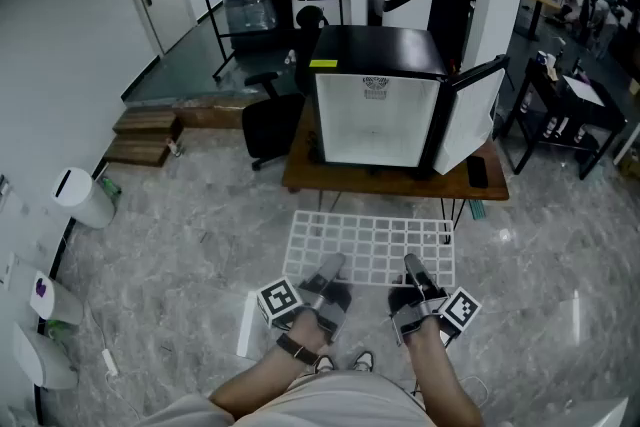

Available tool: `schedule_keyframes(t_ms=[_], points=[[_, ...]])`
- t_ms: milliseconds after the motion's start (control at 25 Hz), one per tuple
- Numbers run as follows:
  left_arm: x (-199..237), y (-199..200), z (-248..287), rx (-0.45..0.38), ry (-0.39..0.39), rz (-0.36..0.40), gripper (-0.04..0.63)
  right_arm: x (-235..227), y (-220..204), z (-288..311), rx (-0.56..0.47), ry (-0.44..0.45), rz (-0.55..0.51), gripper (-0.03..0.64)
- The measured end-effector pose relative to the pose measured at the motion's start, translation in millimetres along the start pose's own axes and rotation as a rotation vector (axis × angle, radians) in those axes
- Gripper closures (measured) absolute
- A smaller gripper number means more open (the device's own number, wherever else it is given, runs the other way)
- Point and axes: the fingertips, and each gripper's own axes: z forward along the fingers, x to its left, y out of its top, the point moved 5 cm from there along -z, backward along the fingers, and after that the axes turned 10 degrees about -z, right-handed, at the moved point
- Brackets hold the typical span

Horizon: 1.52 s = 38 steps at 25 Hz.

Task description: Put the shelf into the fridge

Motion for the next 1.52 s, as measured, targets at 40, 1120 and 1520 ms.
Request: schedule_keyframes(t_ms=[40, 1120, 1520], points=[[0, -1, -1, -0.002, 0.003, 0.000, 0.568, 0, 0, -1, 0.001, 0.000, -0.002, 0.571], [11, -9, 21, -0.026, 0.008, -0.008, 0.568, -17, 27, 8, 0.041, 0.011, 0.012, 0.571], [17, 10, 51, -0.073, 0.037, 0.008, 0.568, -24, 51, 45, 0.075, 0.025, 0.018, 0.571]])
